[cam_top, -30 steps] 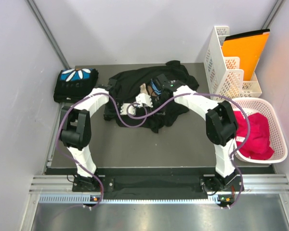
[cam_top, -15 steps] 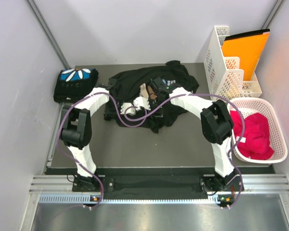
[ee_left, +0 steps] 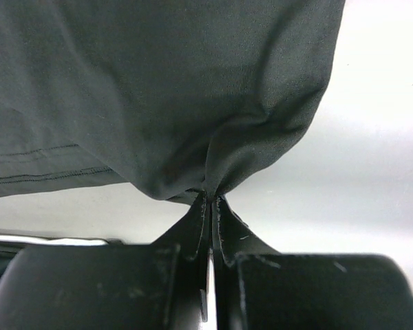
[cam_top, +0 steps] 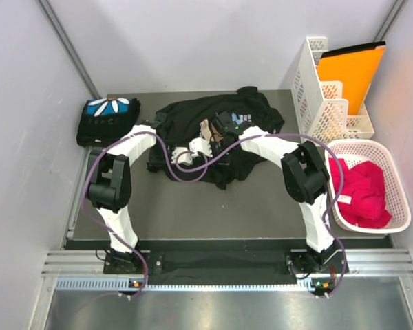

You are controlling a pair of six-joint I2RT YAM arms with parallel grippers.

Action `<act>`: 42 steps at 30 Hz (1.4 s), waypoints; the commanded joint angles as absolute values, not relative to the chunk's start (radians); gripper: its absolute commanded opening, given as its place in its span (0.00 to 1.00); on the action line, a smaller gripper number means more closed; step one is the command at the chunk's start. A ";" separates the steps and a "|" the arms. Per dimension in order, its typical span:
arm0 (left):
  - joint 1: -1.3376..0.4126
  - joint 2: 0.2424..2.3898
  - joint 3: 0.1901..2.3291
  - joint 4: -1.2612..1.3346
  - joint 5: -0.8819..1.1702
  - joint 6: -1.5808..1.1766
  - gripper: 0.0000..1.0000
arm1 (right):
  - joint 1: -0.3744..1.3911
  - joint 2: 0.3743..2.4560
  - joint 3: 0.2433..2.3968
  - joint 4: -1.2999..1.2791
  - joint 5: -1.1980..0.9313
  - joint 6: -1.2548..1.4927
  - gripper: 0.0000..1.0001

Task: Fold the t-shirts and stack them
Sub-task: Flatten the tshirt out

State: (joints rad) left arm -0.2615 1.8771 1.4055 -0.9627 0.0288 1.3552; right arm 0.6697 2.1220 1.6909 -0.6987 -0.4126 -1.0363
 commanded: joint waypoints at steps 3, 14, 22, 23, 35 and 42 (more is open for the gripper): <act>-0.264 1.871 1.436 -0.973 0.087 1.361 0.00 | 0.690 2.128 1.701 -0.617 -0.351 -1.009 0.03; -0.261 1.871 1.422 -0.965 0.083 1.358 0.00 | 0.686 2.076 1.724 -0.727 -0.333 -1.097 0.00; -0.195 1.848 1.404 -0.946 0.035 1.387 0.00 | 0.608 1.932 1.853 -1.173 -0.394 -1.233 0.00; -0.184 1.845 1.405 -0.946 0.034 1.388 0.00 | 0.595 1.909 1.839 -1.222 -0.393 -1.247 0.00; -0.052 1.810 1.450 -0.997 -0.023 1.468 0.00 | 0.376 1.612 1.505 -1.418 -0.263 -1.371 0.00; -0.008 1.821 1.503 -1.009 -0.032 1.499 0.00 | 0.272 1.516 1.385 -1.397 -0.134 -1.433 0.00</act>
State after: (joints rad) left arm -0.0315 1.8610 1.4490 -0.9730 -0.0135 1.4590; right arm 0.3386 1.5951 1.4128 -1.3262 -0.2234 -1.3689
